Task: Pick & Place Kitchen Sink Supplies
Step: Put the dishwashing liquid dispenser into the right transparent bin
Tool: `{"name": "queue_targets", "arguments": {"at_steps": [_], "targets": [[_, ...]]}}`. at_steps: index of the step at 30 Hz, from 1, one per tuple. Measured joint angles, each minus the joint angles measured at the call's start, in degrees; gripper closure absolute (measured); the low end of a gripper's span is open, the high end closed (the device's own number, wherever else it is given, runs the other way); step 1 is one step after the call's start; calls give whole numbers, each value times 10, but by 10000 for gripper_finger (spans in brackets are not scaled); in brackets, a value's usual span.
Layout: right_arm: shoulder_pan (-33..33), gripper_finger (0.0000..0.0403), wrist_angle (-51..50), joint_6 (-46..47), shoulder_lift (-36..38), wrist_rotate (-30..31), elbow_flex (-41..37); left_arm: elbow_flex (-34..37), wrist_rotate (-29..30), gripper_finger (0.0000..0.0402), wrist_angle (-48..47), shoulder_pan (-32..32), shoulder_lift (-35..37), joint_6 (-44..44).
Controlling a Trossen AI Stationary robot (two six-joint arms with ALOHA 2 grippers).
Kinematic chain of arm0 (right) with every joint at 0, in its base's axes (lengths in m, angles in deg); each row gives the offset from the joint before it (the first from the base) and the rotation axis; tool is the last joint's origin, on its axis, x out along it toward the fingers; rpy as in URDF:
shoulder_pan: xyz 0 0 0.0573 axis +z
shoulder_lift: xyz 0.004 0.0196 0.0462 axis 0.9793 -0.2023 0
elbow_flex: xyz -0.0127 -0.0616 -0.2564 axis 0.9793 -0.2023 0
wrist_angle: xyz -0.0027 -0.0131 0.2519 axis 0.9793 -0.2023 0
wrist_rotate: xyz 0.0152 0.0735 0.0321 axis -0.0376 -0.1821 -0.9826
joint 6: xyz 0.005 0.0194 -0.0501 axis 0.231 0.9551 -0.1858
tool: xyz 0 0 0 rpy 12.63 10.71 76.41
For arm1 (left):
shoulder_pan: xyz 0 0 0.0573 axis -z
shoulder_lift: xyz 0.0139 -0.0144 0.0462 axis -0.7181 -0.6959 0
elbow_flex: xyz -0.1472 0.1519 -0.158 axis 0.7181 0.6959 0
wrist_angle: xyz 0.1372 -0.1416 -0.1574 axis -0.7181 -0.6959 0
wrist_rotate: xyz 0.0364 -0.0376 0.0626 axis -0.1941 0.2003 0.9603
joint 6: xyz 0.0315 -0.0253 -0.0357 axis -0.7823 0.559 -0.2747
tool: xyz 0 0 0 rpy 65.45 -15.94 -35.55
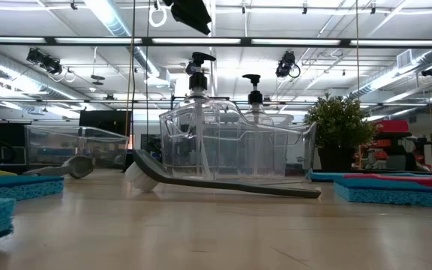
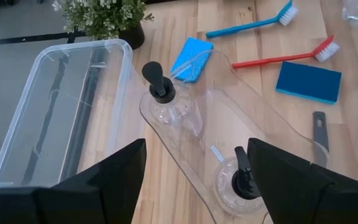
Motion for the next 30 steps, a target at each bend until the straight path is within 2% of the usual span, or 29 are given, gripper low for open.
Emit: {"name": "queue_targets", "arguments": {"at_steps": [13, 20, 30], "targets": [[-70, 281, -192, -49, 6, 47, 141, 0, 10, 115, 62, -2, 25, -21], [-141, 281, -223, -105, 6, 75, 188, 0, 28, 115, 81, -2, 46, -22], [-260, 280, -216, -199, 5, 76, 195, 0, 35, 116, 75, 0, 85, -22]]}}
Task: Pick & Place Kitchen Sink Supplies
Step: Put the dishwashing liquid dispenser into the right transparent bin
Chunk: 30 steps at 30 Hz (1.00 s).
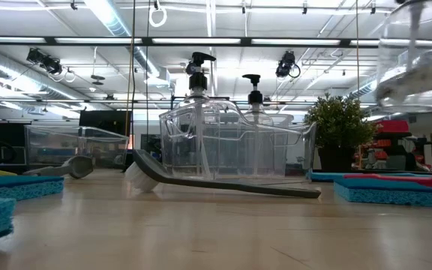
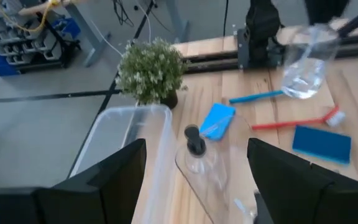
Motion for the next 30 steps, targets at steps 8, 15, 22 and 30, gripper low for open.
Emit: {"name": "queue_targets", "arguments": {"at_steps": [8, 15, 22, 30], "targets": [[-96, 280, 52, -71, 0, 13, 0, 0, -4, 169, -8, -2, 35, 3], [-168, 280, 126, -46, 0, -15, 0, -1, 2, 229, -36, -2, 48, 1], [-226, 280, 174, -11, -12, -62, 0, 0, 29, 262, -55, -2, 51, 0], [-273, 280, 206, -12, -46, -81, 0, 0, 36, 273, -55, -2, 51, -11]]}}
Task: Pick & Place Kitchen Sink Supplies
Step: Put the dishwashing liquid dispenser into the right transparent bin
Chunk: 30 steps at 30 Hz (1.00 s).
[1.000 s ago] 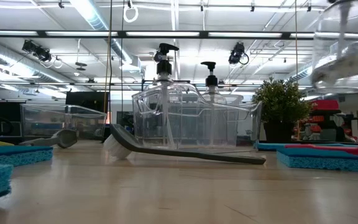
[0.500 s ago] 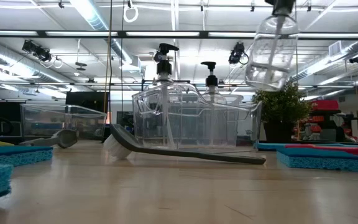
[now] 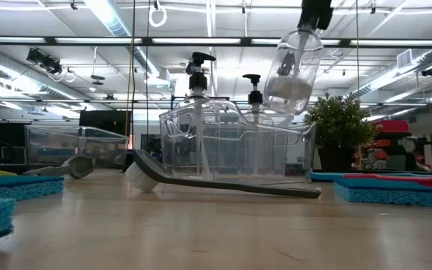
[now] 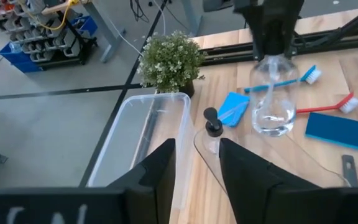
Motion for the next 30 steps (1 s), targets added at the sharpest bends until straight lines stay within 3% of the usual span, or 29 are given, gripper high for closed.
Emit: {"name": "queue_targets", "arguments": {"at_steps": [12, 30], "targets": [[-43, 280, 6, -38, -68, 1, 0, 0, 4, 273, -3, 0, 0, 2], [-48, 280, 6, -49, -140, 15, 0, 0, 4, 273, -3, 0, 0, 2]]}}
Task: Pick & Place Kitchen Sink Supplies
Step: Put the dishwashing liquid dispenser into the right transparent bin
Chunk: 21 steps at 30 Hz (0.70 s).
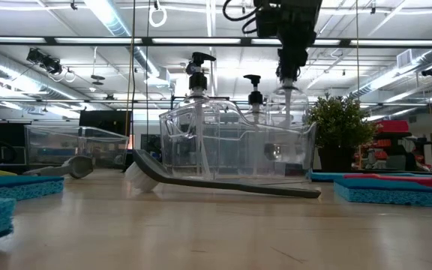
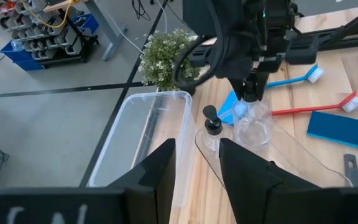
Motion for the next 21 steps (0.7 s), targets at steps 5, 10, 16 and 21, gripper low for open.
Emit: {"name": "queue_targets", "arguments": {"at_steps": [5, 10, 16, 21], "targets": [[0, 280, 3, -3, -12, 1, 0, 0, 0, 273, 0, 0, 0, 0], [0, 277, 7, -10, -12, 6, -1, 0, 0, 273, 1, 0, 0, -1], [0, 261, 9, -11, -12, 7, -1, 0, 0, 273, 1, 0, 0, -1], [0, 258, 9, -8, -12, 7, -1, 0, 0, 273, 1, 0, 0, -1]]}}
